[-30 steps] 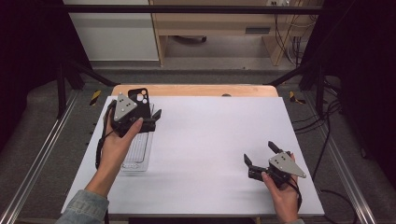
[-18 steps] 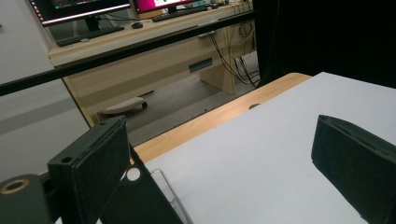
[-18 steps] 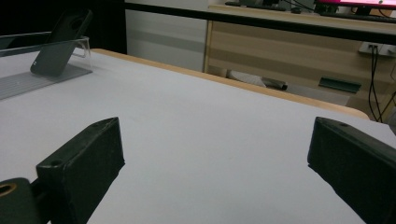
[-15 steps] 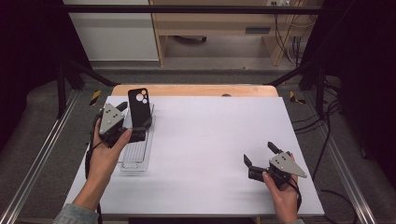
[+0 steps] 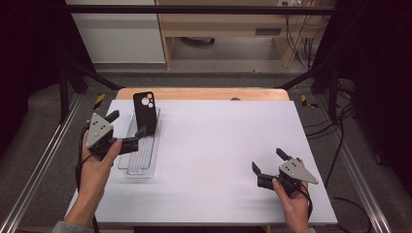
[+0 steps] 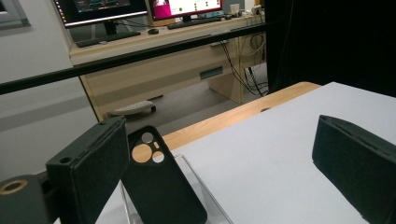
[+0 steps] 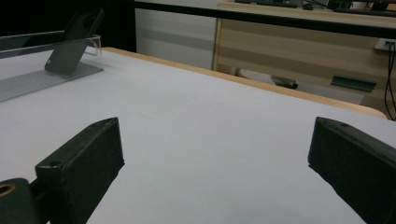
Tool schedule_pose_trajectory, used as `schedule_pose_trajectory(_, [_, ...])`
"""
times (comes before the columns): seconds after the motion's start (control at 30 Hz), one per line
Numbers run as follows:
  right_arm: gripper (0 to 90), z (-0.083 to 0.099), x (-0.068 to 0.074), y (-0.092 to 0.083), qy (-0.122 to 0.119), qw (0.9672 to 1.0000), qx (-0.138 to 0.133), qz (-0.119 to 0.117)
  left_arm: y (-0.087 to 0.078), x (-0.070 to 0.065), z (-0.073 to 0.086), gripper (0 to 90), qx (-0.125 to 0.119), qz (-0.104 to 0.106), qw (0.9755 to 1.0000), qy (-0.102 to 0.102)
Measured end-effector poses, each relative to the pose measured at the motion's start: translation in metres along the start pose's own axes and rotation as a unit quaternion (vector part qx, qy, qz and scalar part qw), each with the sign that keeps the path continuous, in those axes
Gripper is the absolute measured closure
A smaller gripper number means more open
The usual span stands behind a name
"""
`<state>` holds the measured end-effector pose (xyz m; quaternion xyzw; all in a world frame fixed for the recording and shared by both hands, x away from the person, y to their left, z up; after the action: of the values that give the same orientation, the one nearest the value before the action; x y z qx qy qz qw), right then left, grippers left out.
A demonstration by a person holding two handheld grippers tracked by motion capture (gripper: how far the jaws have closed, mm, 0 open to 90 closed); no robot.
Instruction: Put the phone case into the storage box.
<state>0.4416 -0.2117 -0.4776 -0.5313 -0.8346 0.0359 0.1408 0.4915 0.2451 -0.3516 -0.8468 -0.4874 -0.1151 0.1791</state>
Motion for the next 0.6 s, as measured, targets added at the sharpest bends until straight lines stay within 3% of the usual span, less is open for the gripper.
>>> schedule_pose_trajectory(0.1, [3.3,0.000,-0.002,0.000,0.018,0.9998,0.001,-0.009,-0.003,0.002,0.001,3.3,-0.005,-0.004,1.0000,-0.002])
schedule_pose_trajectory(0.6, [3.2,0.000,-0.006,-0.001,0.024,0.9995,-0.010,-0.018,-0.019,0.007,0.017,1.2,-0.025,-0.013,0.9996,-0.009])
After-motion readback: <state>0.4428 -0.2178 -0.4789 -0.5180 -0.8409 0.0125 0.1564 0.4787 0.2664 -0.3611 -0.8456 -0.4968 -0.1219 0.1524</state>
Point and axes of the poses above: each handheld gripper's, and its own axes: y roughly forward along the jaws, z roughly out of its underside, x roughly to its left, the point moved 4 cm from there along y, roughly forward along the jaws, and after that the axes turned 13 degrees about y, right-handed, at the moved point
